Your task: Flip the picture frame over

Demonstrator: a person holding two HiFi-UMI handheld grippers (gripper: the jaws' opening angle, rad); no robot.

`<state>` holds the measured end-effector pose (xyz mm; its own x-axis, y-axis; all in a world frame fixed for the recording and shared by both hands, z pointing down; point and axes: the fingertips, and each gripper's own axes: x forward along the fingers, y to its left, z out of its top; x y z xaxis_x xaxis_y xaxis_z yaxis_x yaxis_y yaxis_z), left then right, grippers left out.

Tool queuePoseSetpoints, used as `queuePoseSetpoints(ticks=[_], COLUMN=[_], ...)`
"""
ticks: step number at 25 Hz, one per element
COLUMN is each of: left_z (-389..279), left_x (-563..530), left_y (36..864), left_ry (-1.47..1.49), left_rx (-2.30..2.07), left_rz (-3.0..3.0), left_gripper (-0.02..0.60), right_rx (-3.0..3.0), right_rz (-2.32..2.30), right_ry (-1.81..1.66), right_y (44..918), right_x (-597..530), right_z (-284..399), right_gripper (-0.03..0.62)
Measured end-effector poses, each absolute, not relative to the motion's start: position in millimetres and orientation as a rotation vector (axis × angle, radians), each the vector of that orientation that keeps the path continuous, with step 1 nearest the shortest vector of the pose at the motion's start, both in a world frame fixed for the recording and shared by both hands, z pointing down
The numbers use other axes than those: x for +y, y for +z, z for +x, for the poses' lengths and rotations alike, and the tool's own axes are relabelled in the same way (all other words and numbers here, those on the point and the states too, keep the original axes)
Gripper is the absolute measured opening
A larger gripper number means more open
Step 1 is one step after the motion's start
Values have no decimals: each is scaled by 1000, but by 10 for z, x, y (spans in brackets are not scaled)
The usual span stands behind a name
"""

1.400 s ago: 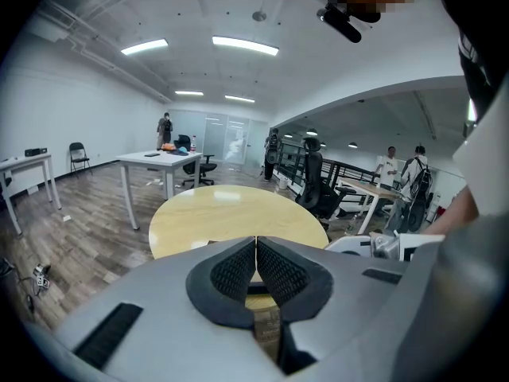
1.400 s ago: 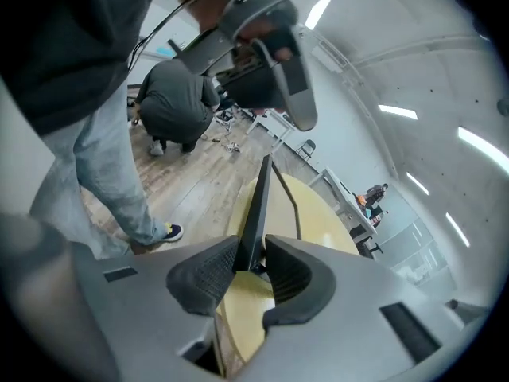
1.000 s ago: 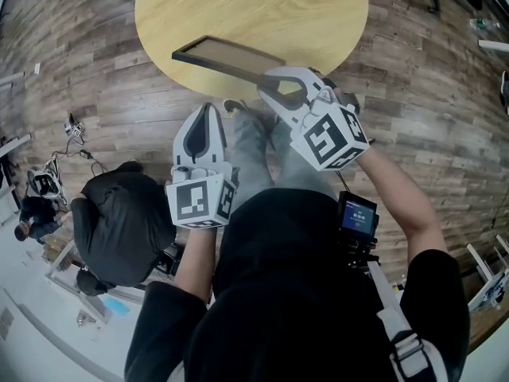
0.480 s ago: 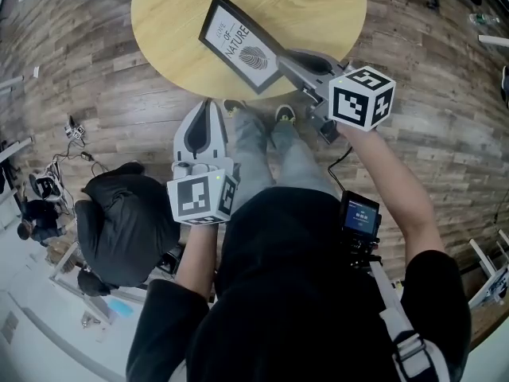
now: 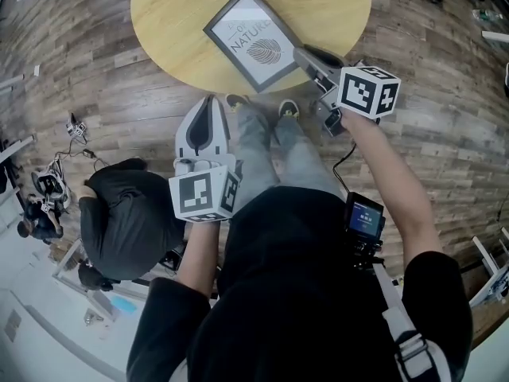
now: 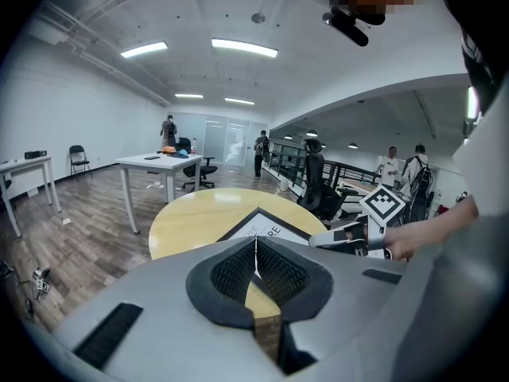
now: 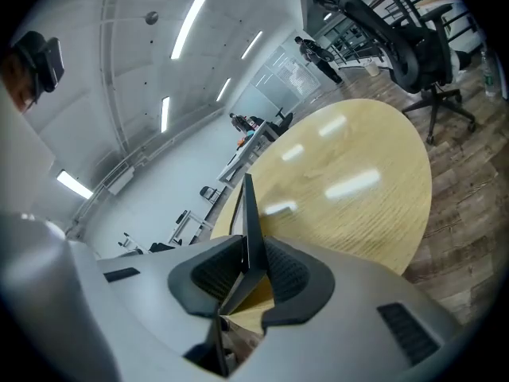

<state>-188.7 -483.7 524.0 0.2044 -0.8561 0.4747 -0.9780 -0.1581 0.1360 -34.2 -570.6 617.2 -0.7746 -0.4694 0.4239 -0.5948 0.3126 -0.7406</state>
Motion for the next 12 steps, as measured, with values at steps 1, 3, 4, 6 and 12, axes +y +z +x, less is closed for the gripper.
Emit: queuePoseSetpoints(ticks=[1, 3, 4, 6, 12], left_z=[-1886, -1889, -1894, -1914, -2001], left_x=[-4829, -4816, -4818, -4830, -4835], left_y=[5250, 5265, 5268, 5264, 5255], left_ry=[404, 405, 406, 405, 400], left_rx=[-1705, -1702, -1701, -1700, -1695], left_rz=[2076, 2072, 2070, 2069, 2066], left_gripper=[26, 26, 26, 26, 25], right_rx=[-2426, -2399, -2389, -2375, -2318], right_rz=[1010, 1042, 1058, 1085, 1139], right_ry=[1470, 1486, 1485, 1470, 1410], right_y=[6215, 6291, 6310, 6333, 6416], right_x=[-5705, -5703, -5711, -5731, -5706], right_z=[-323, -286, -270, -252, -240], right_gripper=[81, 83, 85, 89, 100])
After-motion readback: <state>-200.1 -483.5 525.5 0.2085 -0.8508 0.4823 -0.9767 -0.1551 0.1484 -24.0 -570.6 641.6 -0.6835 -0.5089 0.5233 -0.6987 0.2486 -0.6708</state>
